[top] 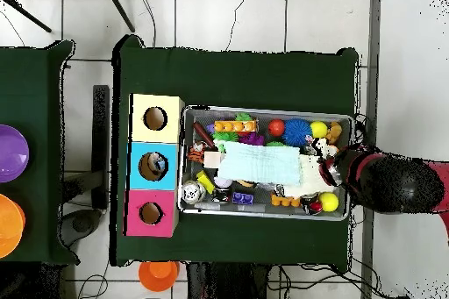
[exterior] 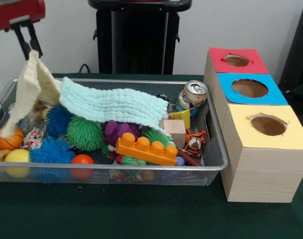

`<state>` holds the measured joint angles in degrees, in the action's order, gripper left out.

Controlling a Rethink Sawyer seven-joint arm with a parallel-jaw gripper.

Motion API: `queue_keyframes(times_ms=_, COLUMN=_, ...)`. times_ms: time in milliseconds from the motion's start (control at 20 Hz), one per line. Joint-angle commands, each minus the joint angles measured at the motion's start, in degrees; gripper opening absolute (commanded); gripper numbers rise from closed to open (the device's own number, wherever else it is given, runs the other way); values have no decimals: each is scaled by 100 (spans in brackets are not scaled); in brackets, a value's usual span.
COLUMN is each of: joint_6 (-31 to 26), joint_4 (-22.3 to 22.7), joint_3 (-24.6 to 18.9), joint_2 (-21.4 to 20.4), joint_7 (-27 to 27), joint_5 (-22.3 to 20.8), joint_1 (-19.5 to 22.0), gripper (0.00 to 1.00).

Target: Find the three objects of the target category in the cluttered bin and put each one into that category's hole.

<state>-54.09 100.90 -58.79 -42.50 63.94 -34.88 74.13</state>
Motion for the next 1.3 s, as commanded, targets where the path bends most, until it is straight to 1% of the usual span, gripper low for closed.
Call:
queue_keyframes(times_ms=50, joint_6=522, joint_4=993, joint_3=-596, joint_2=-1071, joint_7=235, joint_5=550, joint_1=14, gripper=0)
queue_keyframes(times_ms=250, joint_6=688, joint_4=1285, joint_3=-778, joint_2=-1546, joint_7=386, joint_5=920, joint_1=86, gripper=0)
queue_keyframes(times_ms=450, joint_6=802, joint_4=1483, joint_3=-839, joint_2=-1873, joint_7=508, joint_5=1235, joint_1=54, gripper=0)
queue_keyframes(times_ms=550, joint_6=853, joint_4=1535, joint_3=-802, joint_2=-1937, joint_7=539, joint_5=1342, joint_1=-17, gripper=0)
queue_keyframes(times_ms=700, joint_6=915, joint_4=1619, joint_3=-719, joint_2=-1966, joint_7=574, joint_5=1484, joint_1=-121, gripper=0)
queue_keyframes(times_ms=850, joint_6=980, joint_4=1737, joint_3=-653, joint_2=-1908, joint_7=565, joint_5=1592, joint_1=-195, gripper=0)
queue_keyframes(times_ms=1100, joint_6=1218, joint_4=1840, joint_3=-511, joint_2=-1826, joint_7=577, joint_5=1623, joint_1=-300, gripper=0)
queue_keyframes(times_ms=1200, joint_6=1363, joint_4=1876, joint_3=-424, joint_2=-1808, joint_7=678, joint_5=1609, joint_1=-376, gripper=0)
queue_keyframes(times_ms=1300, joint_6=1511, joint_4=1920, joint_3=-248, joint_2=-1748, joint_7=906, joint_5=1566, joint_1=-553, gripper=0)
